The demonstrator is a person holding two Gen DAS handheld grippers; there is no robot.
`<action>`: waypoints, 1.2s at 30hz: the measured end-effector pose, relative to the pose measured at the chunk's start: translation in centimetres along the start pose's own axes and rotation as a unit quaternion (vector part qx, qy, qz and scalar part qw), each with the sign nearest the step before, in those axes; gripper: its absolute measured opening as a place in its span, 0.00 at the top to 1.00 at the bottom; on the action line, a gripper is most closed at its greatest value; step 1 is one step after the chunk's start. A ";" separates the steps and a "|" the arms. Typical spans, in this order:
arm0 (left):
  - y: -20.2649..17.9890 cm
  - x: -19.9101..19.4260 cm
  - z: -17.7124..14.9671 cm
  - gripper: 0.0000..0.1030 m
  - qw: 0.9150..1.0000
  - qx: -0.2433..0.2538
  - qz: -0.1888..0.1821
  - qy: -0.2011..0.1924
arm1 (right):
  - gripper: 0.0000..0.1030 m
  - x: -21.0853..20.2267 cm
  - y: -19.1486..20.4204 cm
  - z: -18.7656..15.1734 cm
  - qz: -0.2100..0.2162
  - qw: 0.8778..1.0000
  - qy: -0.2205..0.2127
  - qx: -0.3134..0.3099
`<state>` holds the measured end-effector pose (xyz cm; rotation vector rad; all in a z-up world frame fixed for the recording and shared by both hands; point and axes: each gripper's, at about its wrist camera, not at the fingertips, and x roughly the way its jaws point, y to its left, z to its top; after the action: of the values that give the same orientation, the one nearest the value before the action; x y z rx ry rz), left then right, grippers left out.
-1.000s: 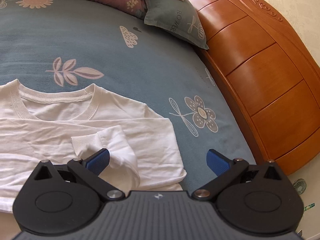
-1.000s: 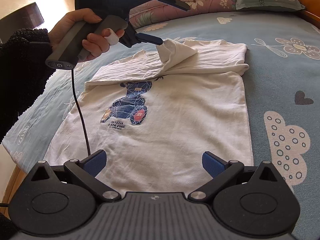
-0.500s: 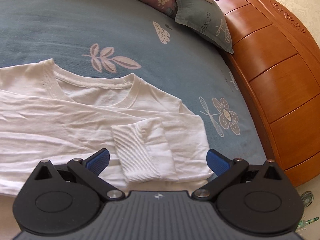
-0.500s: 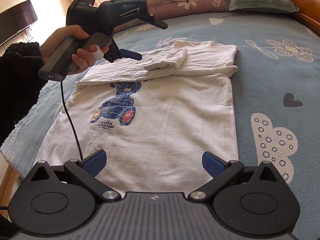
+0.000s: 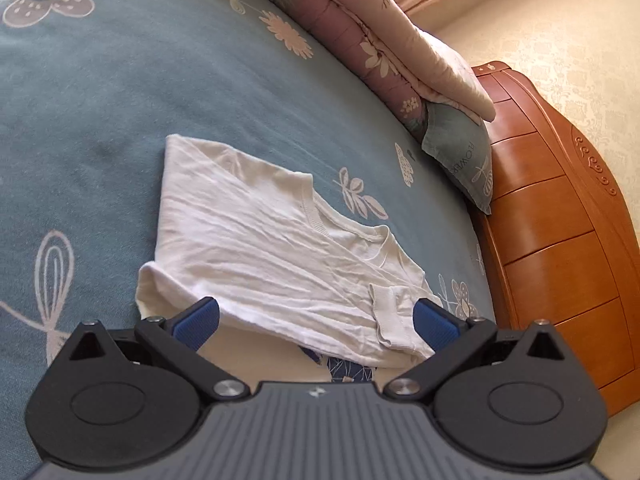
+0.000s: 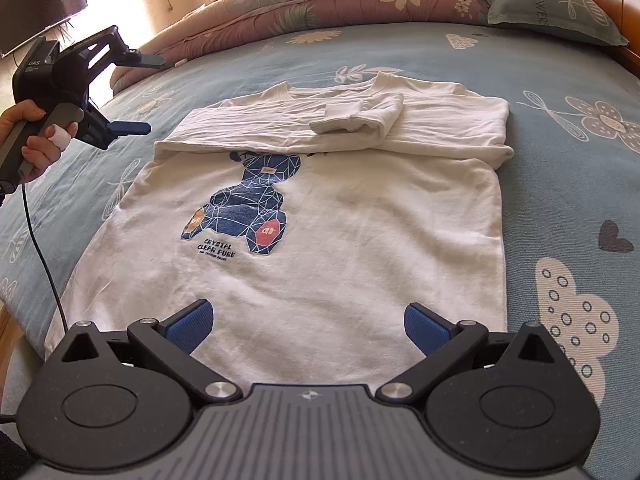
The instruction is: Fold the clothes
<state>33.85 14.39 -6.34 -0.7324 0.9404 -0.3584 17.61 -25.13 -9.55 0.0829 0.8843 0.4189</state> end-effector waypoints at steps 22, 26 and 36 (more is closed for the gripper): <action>6.1 -2.0 0.4 0.01 0.982 -0.080 -0.044 -0.165 | 0.00 1.7 2.3 1.2 -0.026 0.999 0.024 -0.026; 3.8 1.6 2.4 0.01 0.991 -0.045 -0.048 -0.119 | 0.00 1.9 2.8 1.5 -0.027 0.999 0.025 -0.029; 6.0 0.4 -0.9 0.01 0.996 -0.033 0.002 -0.083 | 0.00 2.3 1.7 1.4 -0.032 0.999 0.033 -0.021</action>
<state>33.13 18.07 -11.15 -0.8088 0.8000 -0.2594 19.37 -22.59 -9.94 0.0013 0.9411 0.3816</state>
